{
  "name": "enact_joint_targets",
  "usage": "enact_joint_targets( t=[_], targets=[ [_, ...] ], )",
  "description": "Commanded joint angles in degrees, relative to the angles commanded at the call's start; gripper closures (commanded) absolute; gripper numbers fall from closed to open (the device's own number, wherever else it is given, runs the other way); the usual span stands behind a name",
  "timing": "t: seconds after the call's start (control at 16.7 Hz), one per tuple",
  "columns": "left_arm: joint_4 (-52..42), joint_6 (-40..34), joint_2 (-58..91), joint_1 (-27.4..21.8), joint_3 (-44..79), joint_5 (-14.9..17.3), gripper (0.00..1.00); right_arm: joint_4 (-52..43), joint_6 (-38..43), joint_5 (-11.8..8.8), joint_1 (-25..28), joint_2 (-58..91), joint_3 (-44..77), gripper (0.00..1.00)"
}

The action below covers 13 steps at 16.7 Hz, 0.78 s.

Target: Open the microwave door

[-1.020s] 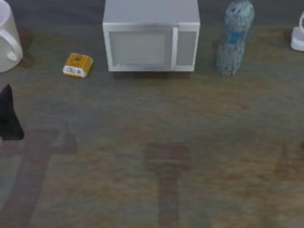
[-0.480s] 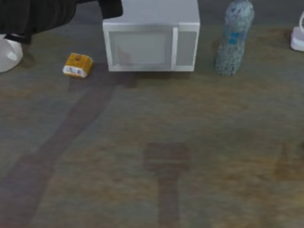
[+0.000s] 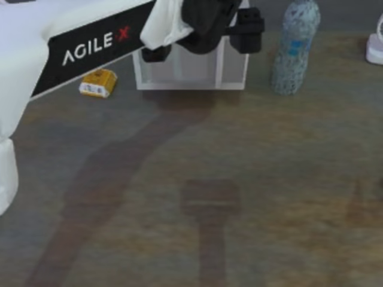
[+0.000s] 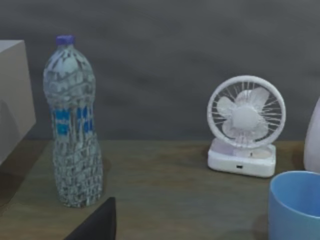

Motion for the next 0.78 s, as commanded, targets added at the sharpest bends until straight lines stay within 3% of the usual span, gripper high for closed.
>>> enact_joint_targets(
  t=[0.24,0.78],
  targets=[
    [-3.0,-1.7,6.7,-2.2,5.5,-1.3,0.00,0.0,0.0,0.0,0.0,0.0,0.0,0.00],
    [-1.0,-0.5,11.3,-1.0,8.7,-0.6,0.00,0.0,0.0,0.0,0.0,0.0,0.0,0.00]
  ],
)
